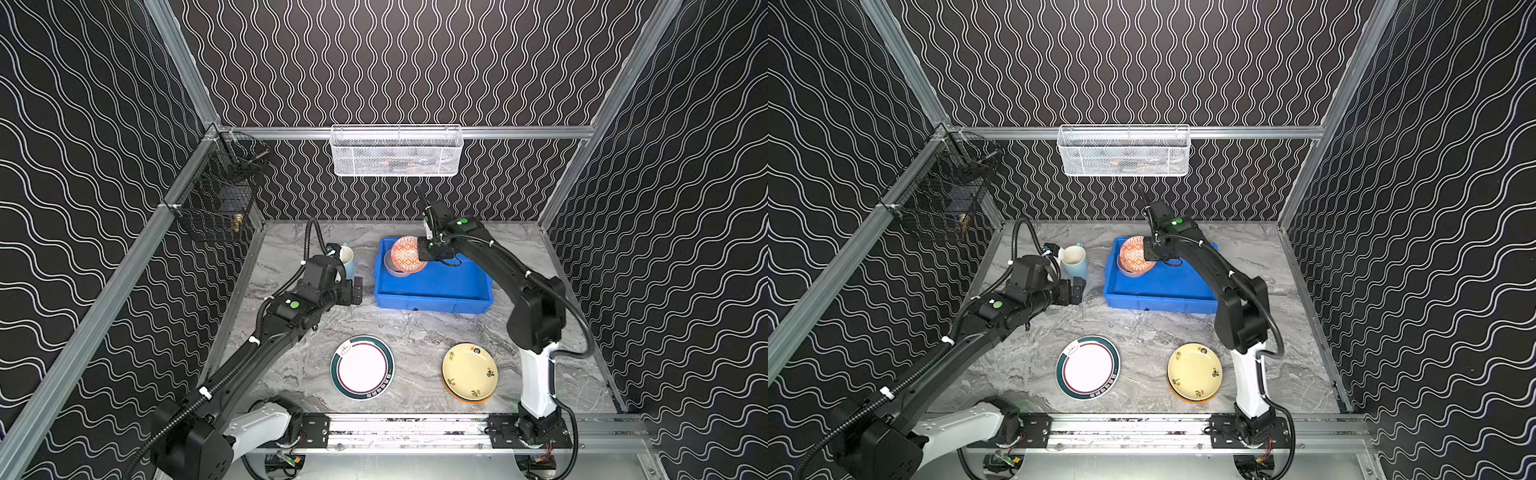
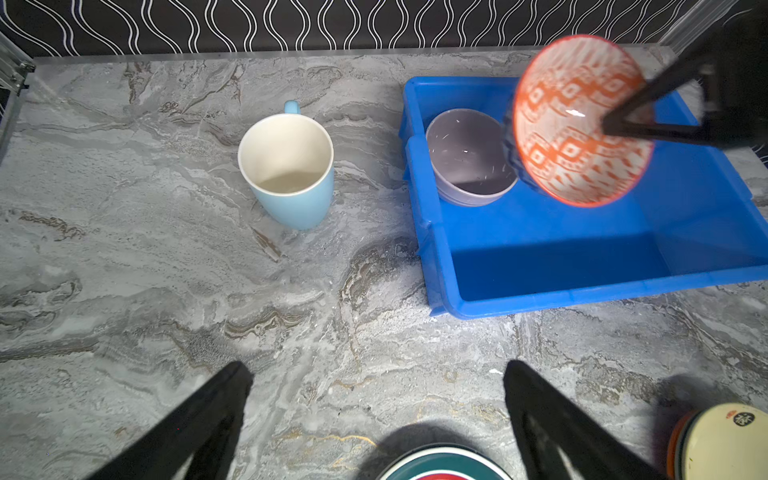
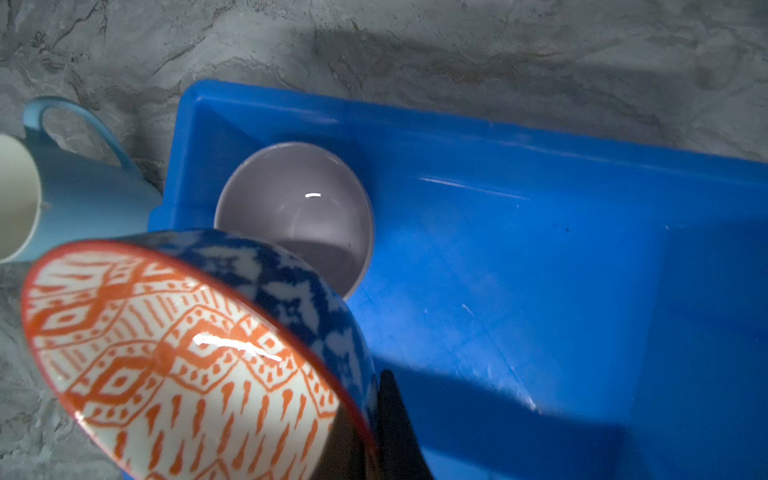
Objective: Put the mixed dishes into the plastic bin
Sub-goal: 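Carry the orange-patterned bowl with the right gripper onto the lavender bowl, then open the right gripper to release the orange-patterned bowl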
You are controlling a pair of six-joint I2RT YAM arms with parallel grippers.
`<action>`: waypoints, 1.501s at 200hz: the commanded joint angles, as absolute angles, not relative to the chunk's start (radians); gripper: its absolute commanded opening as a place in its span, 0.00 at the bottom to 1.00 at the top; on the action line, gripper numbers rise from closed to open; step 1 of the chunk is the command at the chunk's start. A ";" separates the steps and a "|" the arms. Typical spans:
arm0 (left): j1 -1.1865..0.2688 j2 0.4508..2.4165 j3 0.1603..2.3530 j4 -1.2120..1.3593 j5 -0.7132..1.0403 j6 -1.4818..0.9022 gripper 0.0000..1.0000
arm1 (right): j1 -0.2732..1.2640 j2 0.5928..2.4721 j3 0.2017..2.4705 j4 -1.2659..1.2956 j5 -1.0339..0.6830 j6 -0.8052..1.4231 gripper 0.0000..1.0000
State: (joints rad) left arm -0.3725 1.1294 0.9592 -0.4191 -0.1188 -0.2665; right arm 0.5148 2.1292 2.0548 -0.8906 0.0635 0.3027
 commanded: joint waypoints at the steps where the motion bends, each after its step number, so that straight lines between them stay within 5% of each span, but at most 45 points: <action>1: -0.374 1.127 0.963 -0.411 -0.127 -0.263 0.99 | 0.509 2.194 2.139 -0.871 0.033 0.297 0.09; 133: -0.377 1.128 0.940 -0.389 -0.116 -0.256 0.99 | 0.499 2.336 2.180 -0.834 -0.013 0.302 0.12; 201: -0.377 1.114 0.932 -0.389 -0.122 -0.253 0.99 | 0.500 2.319 2.189 -0.853 -0.015 0.303 0.34; 300: -0.377 1.094 0.919 -0.391 -0.127 -0.255 0.99 | 0.500 2.271 2.097 -0.867 0.015 0.316 0.18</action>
